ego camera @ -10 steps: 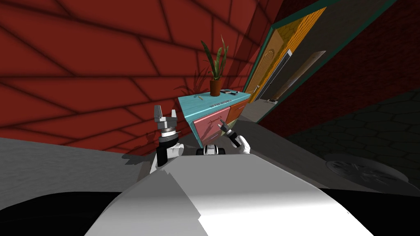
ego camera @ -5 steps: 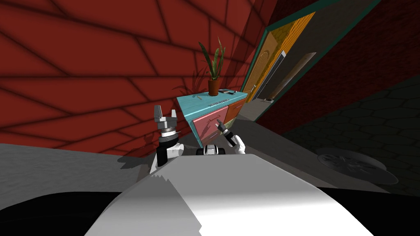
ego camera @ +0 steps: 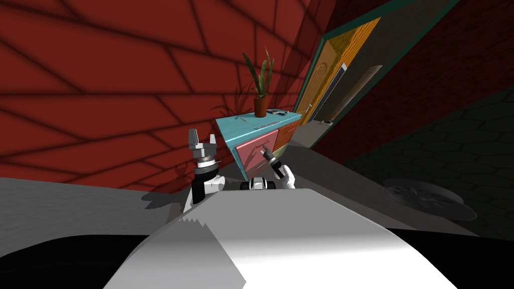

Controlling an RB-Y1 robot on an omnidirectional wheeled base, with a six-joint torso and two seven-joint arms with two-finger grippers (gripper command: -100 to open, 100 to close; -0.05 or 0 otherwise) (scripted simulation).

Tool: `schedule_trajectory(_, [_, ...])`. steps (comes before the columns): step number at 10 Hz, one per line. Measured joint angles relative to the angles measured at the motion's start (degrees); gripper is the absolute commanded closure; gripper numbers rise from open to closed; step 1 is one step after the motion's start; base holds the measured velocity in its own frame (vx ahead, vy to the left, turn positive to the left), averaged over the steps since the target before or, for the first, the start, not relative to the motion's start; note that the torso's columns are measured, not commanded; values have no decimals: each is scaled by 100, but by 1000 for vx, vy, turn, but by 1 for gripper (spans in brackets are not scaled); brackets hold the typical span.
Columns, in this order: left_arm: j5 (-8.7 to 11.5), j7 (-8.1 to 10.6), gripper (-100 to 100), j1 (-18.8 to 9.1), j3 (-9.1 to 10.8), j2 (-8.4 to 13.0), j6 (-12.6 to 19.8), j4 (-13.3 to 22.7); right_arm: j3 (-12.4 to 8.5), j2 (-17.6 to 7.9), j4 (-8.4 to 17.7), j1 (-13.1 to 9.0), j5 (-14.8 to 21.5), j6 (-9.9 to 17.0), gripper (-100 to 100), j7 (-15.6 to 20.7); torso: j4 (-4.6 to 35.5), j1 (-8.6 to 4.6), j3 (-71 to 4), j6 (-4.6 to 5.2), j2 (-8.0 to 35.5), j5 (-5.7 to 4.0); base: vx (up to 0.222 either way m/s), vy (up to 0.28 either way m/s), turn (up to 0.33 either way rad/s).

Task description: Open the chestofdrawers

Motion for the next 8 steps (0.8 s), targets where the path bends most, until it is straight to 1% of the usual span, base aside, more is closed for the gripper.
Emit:
schedule_trajectory(1, [0,0,0,0,0,0,0,0,28,-42,-64,-56,38,92,-100,-90,-1,12,-4,-2,-7,3,50,56,36])
schedule_trajectory(2, [0,0,0,0,0,0,0,0,38,-68,-69,-155,64,198,-100,-181,-2,15,-5,-1,-8,4,23,26,4])
schedule_trajectory(3, [0,0,0,0,0,0,0,0,38,-69,-68,-166,67,220,100,-199,1,-1,3,1,6,0,-24,-17,-40])
schedule_trajectory(4, [0,0,0,0,0,0,0,0,14,-46,-38,-90,31,131,100,-128,6,-18,14,2,23,-5,-15,-16,-30])
schedule_trajectory(5, [0,0,0,-1,0,0,0,1,6,-39,-63,-97,16,88,-100,-105,-18,-4,-1,-12,-10,-5,-17,0,3])
schedule_trajectory(7, [0,0,0,0,0,0,0,0,27,-318,-133,-52,43,109,-100,-122,-7,9,-11,-2,-18,2,-9,8,-1])
schedule_trajectory(8, [0,0,0,0,0,0,0,0,20,-469,-126,-68,52,120,-100,-127,-2,7,-4,-1,-7,2,-5,15,2])
